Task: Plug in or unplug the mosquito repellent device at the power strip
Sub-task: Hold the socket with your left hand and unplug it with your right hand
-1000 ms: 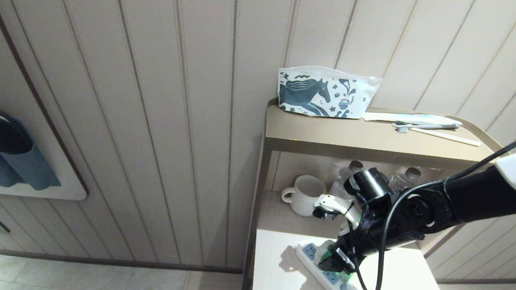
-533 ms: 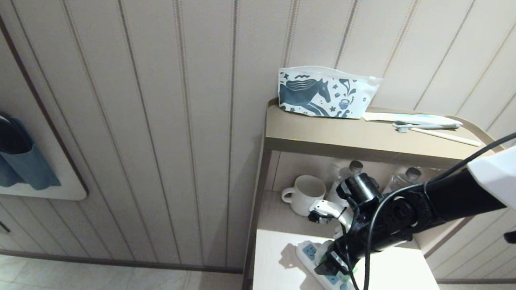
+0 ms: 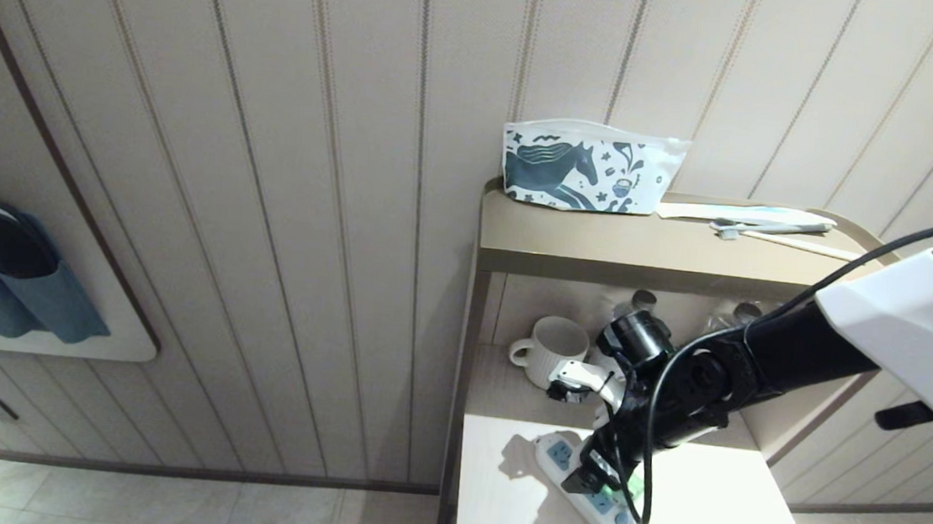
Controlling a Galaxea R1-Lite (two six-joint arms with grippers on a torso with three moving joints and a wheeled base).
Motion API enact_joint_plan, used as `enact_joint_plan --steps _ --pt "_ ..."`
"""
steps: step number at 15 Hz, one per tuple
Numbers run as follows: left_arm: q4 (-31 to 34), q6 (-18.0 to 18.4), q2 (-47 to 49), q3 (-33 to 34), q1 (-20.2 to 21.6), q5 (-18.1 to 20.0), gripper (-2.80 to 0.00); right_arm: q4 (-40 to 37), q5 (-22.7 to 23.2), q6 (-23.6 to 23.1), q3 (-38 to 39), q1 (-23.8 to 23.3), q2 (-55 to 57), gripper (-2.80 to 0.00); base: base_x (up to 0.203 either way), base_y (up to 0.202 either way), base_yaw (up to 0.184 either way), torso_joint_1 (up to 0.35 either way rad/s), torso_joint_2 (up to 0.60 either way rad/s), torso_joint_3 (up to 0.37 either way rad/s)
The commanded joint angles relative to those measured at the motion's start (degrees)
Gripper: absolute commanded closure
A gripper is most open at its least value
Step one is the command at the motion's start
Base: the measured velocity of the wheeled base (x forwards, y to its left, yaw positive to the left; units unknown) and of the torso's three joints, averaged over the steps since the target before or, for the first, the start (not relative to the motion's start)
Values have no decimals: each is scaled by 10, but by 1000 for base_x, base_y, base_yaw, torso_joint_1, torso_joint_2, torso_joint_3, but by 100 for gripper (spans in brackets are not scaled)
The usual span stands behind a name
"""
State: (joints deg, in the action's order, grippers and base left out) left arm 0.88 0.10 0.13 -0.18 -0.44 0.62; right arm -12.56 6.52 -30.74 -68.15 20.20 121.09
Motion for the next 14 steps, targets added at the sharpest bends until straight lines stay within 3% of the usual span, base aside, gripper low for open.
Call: enact_joint_plan --steps 1,6,14 --pt "0 0 0 0 0 0 0 -37 0 -11 -15 1 -4 -280 0 0 0 0 0 0" --pt "0 0 0 0 0 0 0 -92 -24 -31 -27 8 -5 -280 0 0 0 0 0 0" --pt "0 0 0 0 0 0 0 -94 -56 -43 -68 18 38 -280 0 0 0 0 0 0"
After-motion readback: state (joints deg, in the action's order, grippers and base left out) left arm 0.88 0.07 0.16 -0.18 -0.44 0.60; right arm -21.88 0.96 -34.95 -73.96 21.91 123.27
